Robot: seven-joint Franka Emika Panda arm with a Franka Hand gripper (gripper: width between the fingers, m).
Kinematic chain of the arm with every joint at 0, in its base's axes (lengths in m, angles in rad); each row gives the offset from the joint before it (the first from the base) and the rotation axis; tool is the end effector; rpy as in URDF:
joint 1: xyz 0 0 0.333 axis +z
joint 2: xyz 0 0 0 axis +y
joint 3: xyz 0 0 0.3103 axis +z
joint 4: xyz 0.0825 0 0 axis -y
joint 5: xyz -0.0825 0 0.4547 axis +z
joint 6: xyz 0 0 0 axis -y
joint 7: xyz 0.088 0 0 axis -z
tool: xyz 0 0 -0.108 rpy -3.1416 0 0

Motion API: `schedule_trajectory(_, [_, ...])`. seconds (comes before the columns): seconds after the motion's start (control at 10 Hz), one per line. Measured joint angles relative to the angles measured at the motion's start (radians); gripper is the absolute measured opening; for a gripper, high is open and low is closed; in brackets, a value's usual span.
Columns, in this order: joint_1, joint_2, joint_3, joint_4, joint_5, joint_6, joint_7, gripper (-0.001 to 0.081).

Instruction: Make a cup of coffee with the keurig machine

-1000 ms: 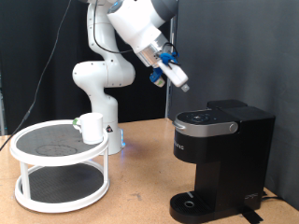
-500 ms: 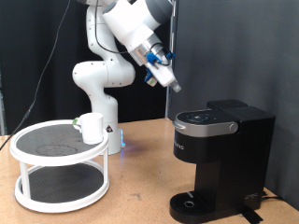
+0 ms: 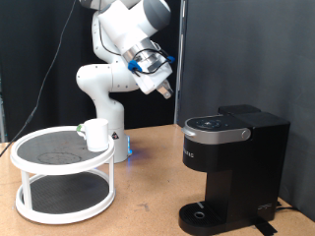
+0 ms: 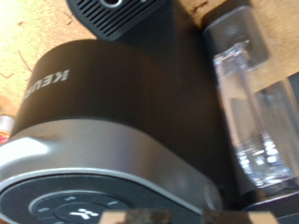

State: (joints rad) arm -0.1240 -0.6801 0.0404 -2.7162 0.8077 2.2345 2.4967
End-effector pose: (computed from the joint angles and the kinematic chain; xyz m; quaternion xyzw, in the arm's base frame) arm 0.4247 -0.0149 0.4151 -0.0494 0.9414 0.2651 0.2027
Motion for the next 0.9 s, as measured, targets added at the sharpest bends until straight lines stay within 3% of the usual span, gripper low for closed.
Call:
schedule_trajectory(0.4, [-0.027,-0.15,-0.074,-0.074,-0.098,-0.115,-0.088,0.0])
schedule_trajectory(0.6, [-0.026,-0.145,-0.079,-0.072,-0.097,-0.132,-0.089,0.0])
schedule_trajectory(0.9, [-0.058,-0.181,-0.149,-0.074,-0.171,-0.29,-0.098,0.0])
